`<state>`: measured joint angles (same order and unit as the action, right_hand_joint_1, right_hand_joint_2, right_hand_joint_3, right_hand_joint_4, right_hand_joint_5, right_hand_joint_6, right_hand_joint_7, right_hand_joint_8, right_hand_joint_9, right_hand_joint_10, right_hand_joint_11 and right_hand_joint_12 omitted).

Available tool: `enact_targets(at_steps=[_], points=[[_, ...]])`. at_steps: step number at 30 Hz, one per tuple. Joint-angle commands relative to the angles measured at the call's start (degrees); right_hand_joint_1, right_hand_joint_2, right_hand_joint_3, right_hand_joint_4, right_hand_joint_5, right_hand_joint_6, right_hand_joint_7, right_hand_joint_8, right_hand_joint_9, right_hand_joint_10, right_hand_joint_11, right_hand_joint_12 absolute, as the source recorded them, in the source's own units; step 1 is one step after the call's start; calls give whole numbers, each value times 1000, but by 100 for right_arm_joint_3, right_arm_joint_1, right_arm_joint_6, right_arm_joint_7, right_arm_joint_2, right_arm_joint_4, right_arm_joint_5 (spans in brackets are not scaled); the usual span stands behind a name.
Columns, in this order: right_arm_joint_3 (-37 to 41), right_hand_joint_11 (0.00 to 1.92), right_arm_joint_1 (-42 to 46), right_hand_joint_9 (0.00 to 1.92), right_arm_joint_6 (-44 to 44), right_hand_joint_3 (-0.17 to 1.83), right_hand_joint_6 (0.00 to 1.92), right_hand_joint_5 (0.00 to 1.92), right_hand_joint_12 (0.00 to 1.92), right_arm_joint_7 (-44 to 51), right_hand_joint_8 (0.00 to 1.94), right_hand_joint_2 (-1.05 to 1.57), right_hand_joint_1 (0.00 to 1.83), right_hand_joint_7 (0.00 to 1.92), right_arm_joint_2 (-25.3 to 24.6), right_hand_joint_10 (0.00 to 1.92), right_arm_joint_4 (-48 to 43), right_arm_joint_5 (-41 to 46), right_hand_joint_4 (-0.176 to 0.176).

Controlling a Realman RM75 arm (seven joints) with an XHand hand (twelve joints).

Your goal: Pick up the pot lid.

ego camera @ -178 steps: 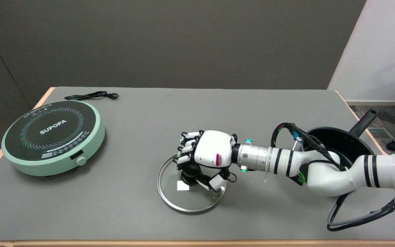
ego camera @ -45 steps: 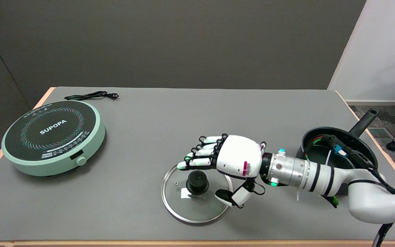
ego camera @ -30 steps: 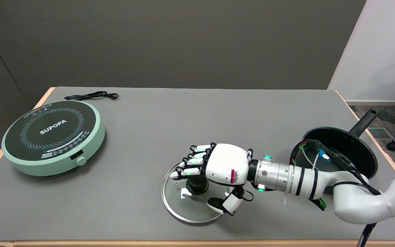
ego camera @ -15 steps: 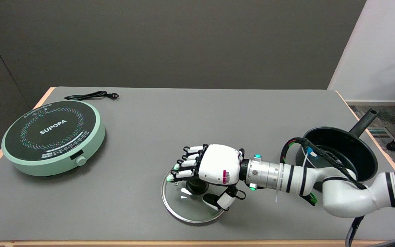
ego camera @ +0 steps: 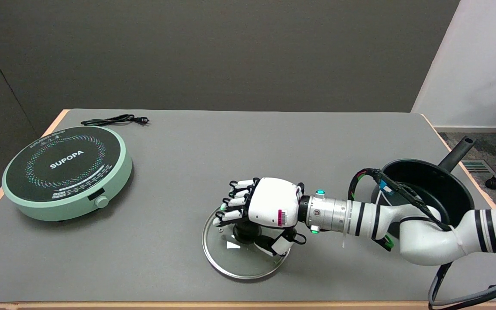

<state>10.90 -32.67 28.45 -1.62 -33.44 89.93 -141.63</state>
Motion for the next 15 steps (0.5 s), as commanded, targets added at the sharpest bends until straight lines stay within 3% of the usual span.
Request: enact_targets(at_steps=[1, 15], points=[[-290, 388, -347, 626, 101, 1047, 238, 471, 580, -11, 217, 616, 948, 565, -55, 405, -228, 0, 176], [-396, 398, -461, 652, 109, 1016, 344, 509, 579, -11, 247, 672, 923, 629, -79, 453, -244, 0, 176]])
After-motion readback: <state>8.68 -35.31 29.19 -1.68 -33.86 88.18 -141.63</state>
